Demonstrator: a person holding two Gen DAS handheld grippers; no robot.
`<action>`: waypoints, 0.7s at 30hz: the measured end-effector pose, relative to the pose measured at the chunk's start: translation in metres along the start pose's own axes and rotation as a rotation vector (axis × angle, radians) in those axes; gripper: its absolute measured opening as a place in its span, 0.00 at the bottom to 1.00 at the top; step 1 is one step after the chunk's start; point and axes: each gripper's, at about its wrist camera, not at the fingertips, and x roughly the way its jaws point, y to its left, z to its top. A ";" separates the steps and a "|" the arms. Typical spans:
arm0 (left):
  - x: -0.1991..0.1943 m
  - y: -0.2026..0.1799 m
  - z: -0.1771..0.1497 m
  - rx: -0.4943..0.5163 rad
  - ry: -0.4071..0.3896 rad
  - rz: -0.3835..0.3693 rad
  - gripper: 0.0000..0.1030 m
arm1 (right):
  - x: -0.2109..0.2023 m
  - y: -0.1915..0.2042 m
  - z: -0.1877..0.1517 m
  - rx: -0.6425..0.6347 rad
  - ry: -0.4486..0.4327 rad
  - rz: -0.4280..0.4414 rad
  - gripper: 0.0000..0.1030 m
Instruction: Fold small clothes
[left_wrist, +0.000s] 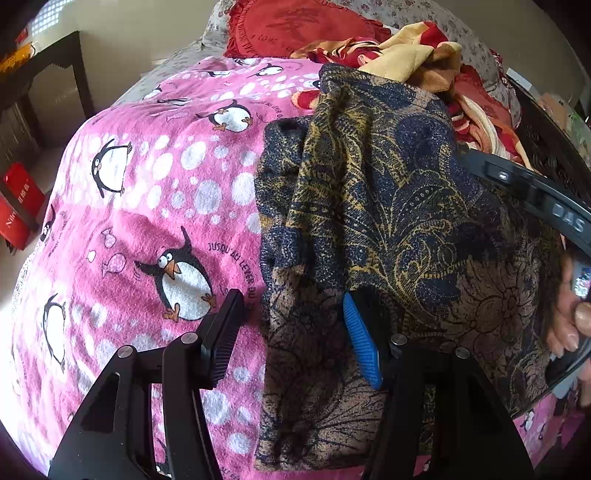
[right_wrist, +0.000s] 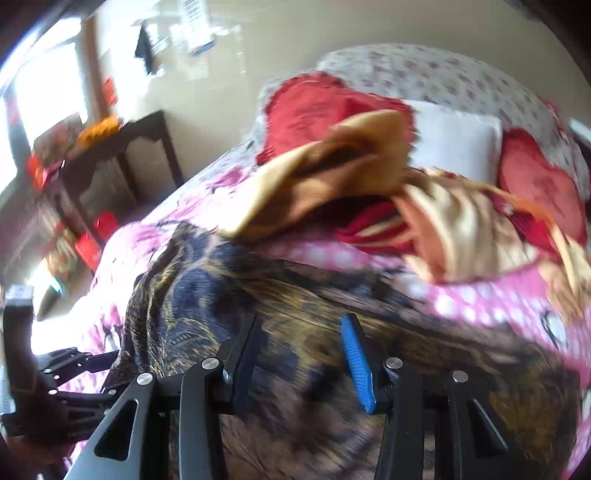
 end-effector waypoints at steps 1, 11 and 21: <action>-0.001 0.000 -0.001 -0.003 0.001 0.003 0.54 | 0.010 0.009 0.003 -0.019 0.002 -0.017 0.42; -0.008 0.003 -0.010 -0.011 0.002 -0.002 0.54 | 0.036 0.016 0.027 0.090 0.046 -0.043 0.42; -0.019 0.006 -0.018 -0.023 0.001 0.011 0.54 | 0.070 0.041 0.016 0.051 0.126 0.000 0.49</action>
